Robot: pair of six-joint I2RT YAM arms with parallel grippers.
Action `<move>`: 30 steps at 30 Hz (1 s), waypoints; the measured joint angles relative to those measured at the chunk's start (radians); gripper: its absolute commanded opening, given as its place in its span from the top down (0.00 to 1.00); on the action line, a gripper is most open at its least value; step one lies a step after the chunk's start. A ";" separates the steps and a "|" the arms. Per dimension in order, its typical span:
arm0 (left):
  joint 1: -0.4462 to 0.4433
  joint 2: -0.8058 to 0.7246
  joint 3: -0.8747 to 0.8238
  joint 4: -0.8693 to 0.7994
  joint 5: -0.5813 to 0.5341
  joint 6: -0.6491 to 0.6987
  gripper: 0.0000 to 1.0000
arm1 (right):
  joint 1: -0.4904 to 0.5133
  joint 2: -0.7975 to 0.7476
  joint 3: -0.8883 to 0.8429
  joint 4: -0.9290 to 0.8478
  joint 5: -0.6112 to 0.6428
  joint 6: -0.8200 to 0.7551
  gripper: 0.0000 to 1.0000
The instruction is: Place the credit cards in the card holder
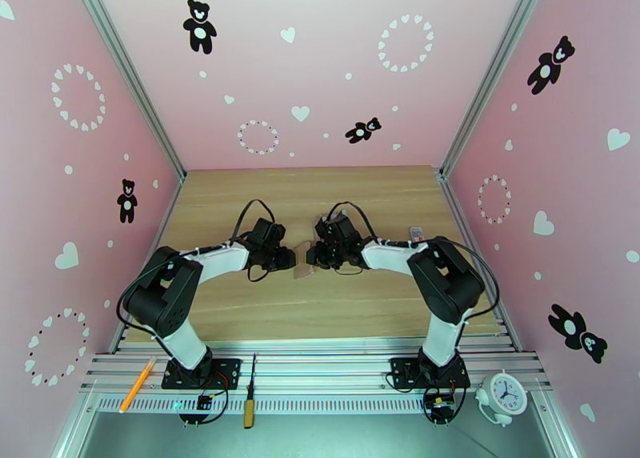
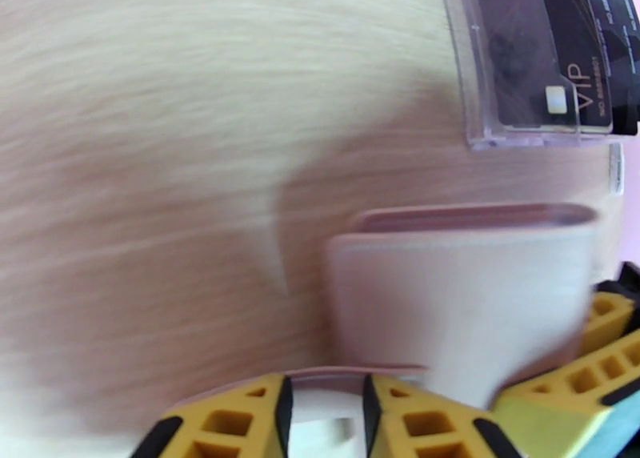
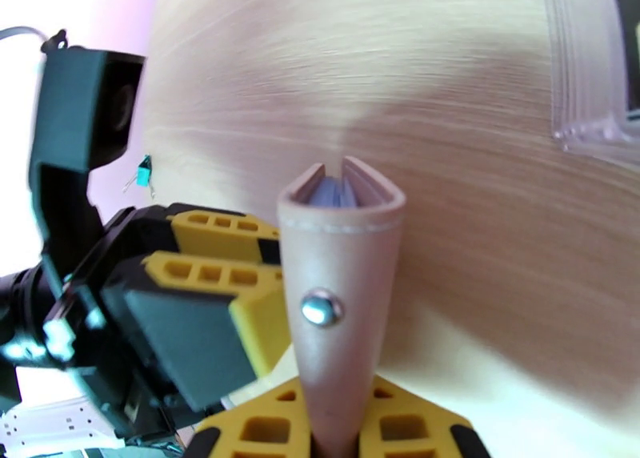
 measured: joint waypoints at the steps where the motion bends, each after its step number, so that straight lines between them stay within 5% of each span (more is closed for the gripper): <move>1: 0.001 -0.014 0.000 -0.013 -0.008 0.000 0.66 | 0.002 -0.019 0.004 -0.019 0.008 -0.014 1.00; 13: 0.010 -0.181 -0.047 -0.089 -0.087 -0.001 0.64 | 0.090 -0.216 0.119 -0.397 0.284 -0.225 1.00; 30: 0.028 -0.274 -0.114 -0.107 -0.131 -0.005 0.61 | 0.322 -0.236 0.360 -0.888 0.926 -0.389 1.00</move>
